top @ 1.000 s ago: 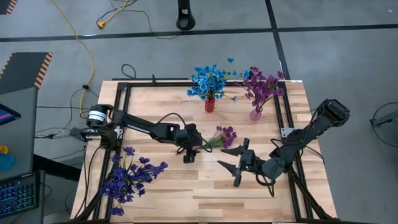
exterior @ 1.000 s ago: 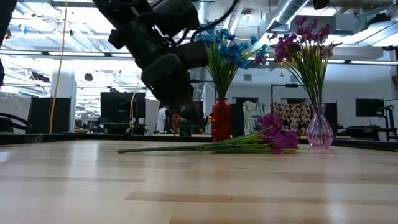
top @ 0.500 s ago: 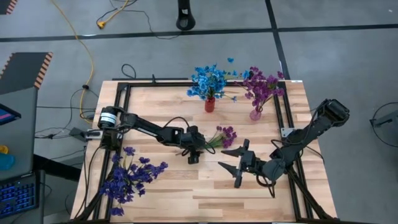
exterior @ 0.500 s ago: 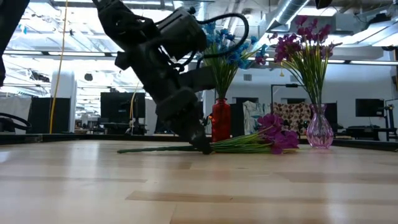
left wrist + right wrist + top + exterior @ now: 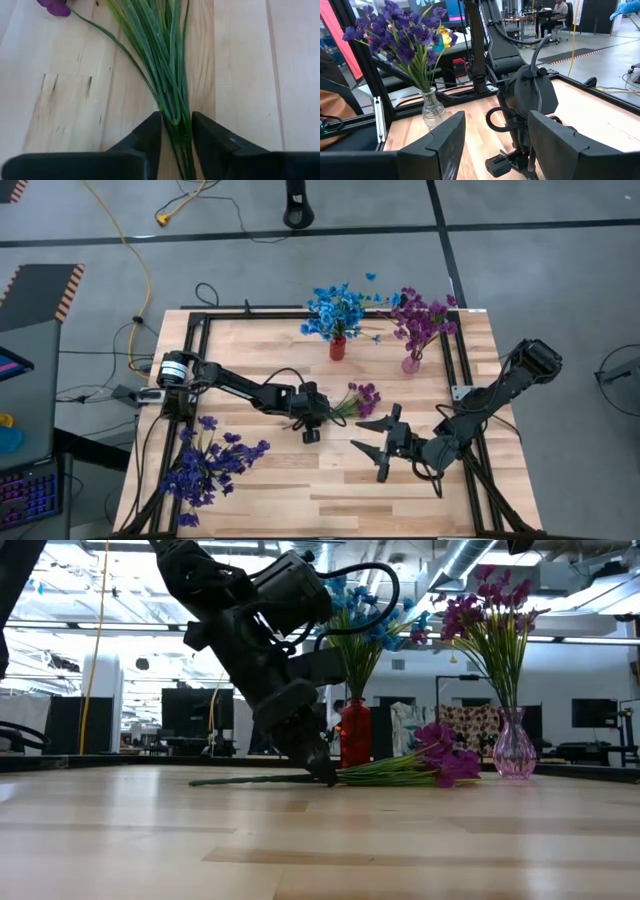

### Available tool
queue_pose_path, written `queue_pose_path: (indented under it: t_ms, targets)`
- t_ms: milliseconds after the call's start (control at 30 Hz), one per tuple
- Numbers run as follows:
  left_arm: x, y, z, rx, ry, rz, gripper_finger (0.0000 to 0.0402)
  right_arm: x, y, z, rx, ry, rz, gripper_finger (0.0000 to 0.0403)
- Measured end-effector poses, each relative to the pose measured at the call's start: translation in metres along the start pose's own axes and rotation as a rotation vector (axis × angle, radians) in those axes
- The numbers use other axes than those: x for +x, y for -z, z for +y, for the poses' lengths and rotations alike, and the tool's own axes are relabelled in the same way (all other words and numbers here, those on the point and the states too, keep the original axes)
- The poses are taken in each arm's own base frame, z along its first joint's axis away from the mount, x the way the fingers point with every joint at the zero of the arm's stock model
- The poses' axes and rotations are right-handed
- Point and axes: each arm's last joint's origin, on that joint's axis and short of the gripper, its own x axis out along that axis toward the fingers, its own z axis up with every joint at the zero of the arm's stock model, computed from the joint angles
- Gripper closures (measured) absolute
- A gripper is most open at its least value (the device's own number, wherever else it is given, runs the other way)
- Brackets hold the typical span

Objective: Sort flowers into vase by color
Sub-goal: Put the violet flowers into the violet vase

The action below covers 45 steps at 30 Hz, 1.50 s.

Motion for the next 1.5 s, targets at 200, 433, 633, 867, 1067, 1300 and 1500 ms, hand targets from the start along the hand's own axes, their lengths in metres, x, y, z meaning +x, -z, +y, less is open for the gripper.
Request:
queue_pose_path:
  t_ms: [200,433,633,867,1067,1300,1500]
  targets:
    - [0.0,-0.001,0.0,-0.062,0.001,-0.008,0.0359,0.0,0.001,0.0,0.1,0.002,0.006,0.0159]
    - [0.0,-0.002,0.0,-0.153,-0.017,-0.018,0.0396,-0.003,0.002,0.001,0.162,-0.008,0.015,0.0159]
    - [0.0,-0.007,0.0,-0.219,0.001,-0.074,0.0394,-0.021,-0.008,-0.004,0.208,-0.011,0.045,0.0159]
    - [-0.003,-0.025,-0.002,-0.293,0.047,-0.26,0.0399,-0.028,0.0,-0.015,0.311,0.044,0.138,0.0159]
    - [-0.009,-0.041,-0.003,-0.329,0.088,-0.428,0.04,-0.027,0.019,-0.018,0.41,0.121,0.205,0.0159]
    - [-0.017,-0.055,-0.003,-0.364,0.131,-0.59,0.0401,-0.024,0.031,-0.017,0.5,0.16,0.223,0.0159]
    - [-0.024,-0.064,-0.003,-0.375,0.161,-0.701,0.0401,-0.025,0.035,-0.02,0.541,0.199,0.237,0.0159]
